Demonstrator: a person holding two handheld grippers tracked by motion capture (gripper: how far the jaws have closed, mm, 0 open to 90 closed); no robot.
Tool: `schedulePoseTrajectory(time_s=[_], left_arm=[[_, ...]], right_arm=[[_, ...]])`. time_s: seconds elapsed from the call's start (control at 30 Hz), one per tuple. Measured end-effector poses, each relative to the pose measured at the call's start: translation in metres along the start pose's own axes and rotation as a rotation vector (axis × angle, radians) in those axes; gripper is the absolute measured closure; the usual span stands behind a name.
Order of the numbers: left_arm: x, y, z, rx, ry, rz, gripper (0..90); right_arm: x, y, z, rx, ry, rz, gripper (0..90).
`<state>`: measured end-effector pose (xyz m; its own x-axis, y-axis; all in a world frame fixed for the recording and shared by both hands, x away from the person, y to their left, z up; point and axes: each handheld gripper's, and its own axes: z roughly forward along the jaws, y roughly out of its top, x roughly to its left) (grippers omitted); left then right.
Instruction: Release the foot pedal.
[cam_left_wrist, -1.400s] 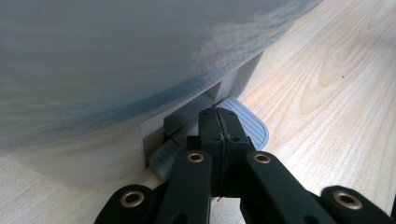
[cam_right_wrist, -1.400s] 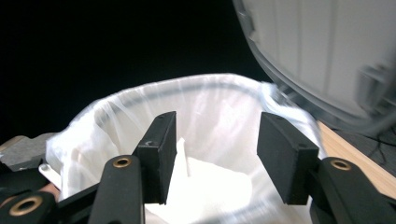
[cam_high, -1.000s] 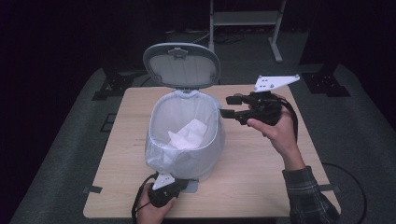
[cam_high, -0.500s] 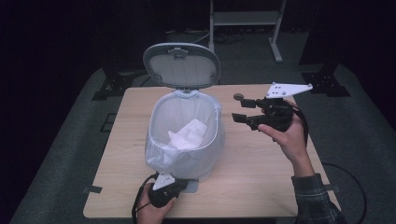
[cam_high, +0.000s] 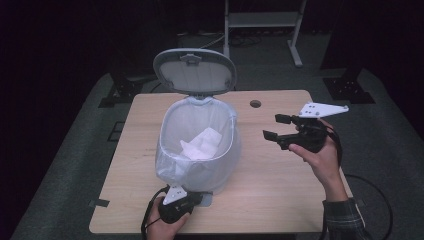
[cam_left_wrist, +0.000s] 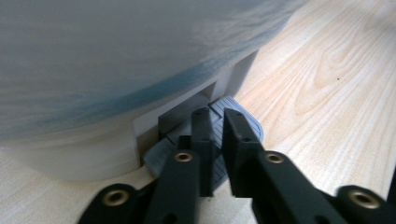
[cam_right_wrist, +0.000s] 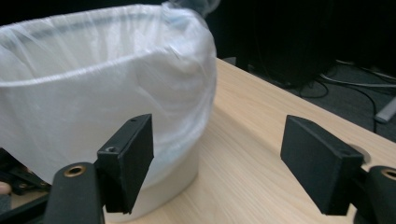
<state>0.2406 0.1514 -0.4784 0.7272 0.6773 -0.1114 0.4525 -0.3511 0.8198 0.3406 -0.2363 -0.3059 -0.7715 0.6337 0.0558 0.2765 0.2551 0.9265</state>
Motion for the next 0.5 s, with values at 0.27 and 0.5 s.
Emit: schedulePoseTrajectory(time_s=[0.27,0.5], left_arm=[[-0.005,0.002,-0.016,-0.028,0.024,0.037,64.6],[-0.003,0.001,-0.035,-0.035,0.059,0.030,51.2]], right_arm=[[-0.007,-0.021,-0.005,0.006,-0.026,0.034,21.6],[-0.014,-0.041,-0.004,0.026,-0.061,0.061,17.4]])
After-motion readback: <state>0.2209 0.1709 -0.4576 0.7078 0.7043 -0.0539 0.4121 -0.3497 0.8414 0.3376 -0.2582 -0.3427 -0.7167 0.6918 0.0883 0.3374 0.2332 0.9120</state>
